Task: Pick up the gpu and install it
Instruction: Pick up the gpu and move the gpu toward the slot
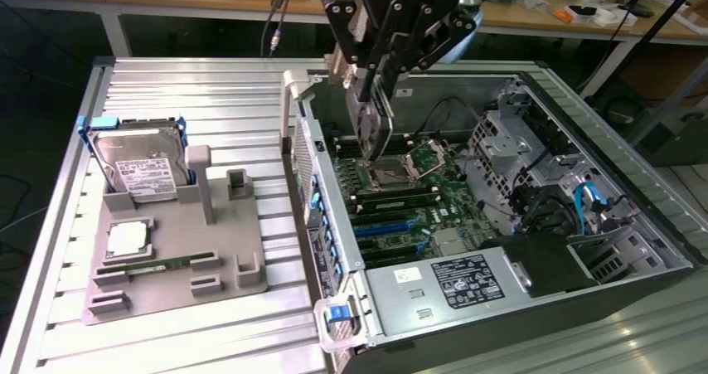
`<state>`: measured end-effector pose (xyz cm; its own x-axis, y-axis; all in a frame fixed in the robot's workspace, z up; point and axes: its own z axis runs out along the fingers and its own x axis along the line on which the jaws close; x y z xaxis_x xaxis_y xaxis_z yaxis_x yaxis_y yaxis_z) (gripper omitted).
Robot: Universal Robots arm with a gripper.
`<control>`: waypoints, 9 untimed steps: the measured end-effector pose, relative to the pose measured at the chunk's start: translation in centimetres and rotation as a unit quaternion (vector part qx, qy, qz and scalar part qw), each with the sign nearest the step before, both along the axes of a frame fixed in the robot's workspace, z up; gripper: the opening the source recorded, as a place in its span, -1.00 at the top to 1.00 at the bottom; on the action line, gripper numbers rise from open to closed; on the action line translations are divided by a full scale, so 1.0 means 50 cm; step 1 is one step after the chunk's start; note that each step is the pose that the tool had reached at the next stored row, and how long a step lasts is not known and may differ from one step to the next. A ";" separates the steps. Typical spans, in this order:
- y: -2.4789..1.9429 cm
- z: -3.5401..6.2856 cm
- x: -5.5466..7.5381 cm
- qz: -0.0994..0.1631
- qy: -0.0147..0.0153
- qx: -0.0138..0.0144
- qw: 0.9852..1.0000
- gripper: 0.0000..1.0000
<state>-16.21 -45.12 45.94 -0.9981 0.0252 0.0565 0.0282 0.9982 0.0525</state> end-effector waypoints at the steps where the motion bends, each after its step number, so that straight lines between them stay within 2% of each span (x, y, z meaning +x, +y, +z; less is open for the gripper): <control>1: -0.0002 0.000 0.007 0.000 0.000 0.000 1.000 0.47; 9: -0.0017 0.000 0.076 0.000 0.004 0.000 1.000 0.47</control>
<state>-12.42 -45.20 45.94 -0.9976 0.0252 0.0640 0.0286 0.9982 0.0523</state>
